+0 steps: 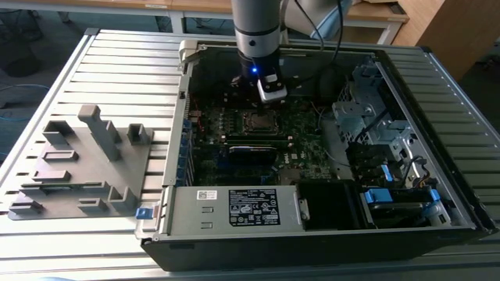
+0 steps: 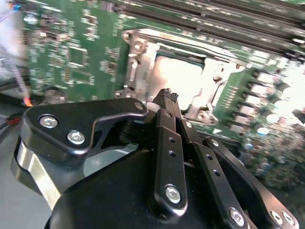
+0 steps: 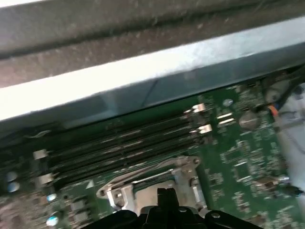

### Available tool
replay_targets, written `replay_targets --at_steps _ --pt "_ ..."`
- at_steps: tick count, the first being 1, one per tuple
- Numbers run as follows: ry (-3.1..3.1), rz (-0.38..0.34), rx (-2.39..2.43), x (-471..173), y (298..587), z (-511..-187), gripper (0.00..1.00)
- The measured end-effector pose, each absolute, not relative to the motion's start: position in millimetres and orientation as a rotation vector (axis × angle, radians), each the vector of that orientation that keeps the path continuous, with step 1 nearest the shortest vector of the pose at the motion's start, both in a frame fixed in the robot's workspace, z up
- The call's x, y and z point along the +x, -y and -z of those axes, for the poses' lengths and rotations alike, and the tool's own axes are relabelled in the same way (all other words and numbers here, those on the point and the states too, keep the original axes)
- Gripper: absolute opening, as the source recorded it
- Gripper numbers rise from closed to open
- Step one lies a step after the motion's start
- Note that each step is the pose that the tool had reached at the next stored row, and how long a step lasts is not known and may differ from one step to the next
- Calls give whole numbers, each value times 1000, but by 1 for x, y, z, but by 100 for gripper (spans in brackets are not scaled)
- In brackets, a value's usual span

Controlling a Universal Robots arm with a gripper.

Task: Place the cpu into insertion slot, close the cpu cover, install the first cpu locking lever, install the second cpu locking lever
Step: 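Install the first cpu locking lever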

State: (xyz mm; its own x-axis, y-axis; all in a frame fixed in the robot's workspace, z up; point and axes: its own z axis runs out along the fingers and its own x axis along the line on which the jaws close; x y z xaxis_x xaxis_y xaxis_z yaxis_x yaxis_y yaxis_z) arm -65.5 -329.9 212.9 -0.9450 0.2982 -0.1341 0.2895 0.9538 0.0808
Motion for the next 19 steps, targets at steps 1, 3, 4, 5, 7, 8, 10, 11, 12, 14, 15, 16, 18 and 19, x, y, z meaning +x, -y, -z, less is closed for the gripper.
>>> replay_targets --at_steps 1,3,4,5,7,8,10,11,12,14,15,16,18,19 --pt "-2979 -87 451 -65 330 -213 11" --pt "-3001 -82 455 -65 330 -213 11" --pt "-3001 -82 455 -65 330 -213 11" --pt "-3001 -82 455 -65 330 -213 11" --pt "-3002 -82 455 -65 330 -213 11" --pt "-3001 -82 455 -65 330 -213 11" --pt "-3001 -82 455 -65 330 -215 11" --pt "-3001 -82 455 -65 330 -217 11" --pt "-3002 -82 455 -65 330 -219 11" --pt "-3001 -82 455 -65 330 -220 11" --pt "-3001 -82 455 -65 330 -220 11" --pt "-3002 -82 454 -65 330 -220 11" --pt "-3004 -83 441 -64 330 -220 11" --pt "-3006 -83 430 -63 330 -220 11"
